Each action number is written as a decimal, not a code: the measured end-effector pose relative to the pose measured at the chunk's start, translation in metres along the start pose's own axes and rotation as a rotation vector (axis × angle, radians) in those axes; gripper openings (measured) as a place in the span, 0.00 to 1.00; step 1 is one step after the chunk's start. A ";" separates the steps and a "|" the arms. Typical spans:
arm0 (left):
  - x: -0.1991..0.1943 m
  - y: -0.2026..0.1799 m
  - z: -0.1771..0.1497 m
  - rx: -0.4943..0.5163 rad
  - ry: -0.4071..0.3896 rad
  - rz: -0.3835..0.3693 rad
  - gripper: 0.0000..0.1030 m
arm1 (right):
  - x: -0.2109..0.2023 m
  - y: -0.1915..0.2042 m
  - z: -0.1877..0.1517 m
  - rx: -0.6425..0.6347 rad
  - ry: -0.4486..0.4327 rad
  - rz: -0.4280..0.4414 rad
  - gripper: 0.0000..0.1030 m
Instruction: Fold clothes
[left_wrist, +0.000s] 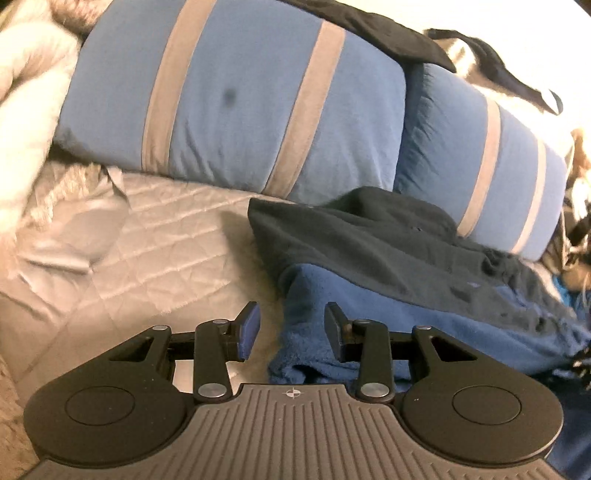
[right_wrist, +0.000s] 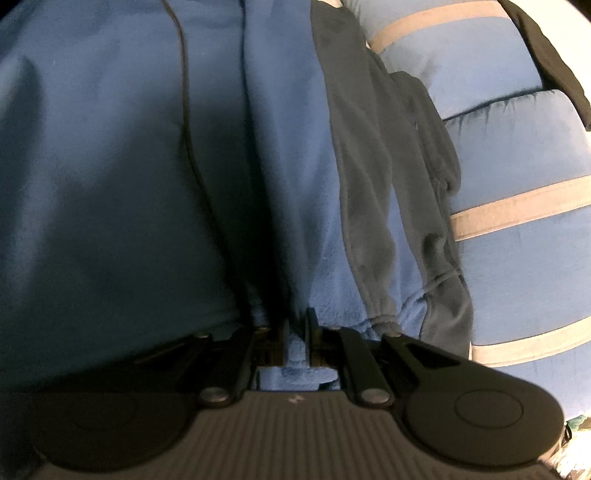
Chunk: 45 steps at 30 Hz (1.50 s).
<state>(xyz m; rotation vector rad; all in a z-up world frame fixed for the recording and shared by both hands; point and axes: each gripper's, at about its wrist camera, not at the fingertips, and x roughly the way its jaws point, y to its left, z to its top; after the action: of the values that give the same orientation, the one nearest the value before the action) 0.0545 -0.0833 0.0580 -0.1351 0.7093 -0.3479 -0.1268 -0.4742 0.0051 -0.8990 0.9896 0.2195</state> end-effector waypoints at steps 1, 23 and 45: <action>0.001 0.004 0.000 -0.035 0.006 -0.014 0.37 | -0.001 0.000 0.000 0.000 0.001 0.004 0.12; 0.038 0.043 -0.037 -0.264 0.055 -0.195 0.22 | -0.064 -0.077 0.104 0.305 -0.331 0.064 0.97; 0.030 0.014 -0.065 0.046 -0.128 -0.097 0.21 | 0.098 -0.125 0.265 0.685 -0.455 0.202 0.76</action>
<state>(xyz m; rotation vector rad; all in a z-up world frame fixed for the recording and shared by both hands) 0.0367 -0.0814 -0.0130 -0.1475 0.5689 -0.4435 0.1624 -0.3785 0.0589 -0.1082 0.6529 0.2214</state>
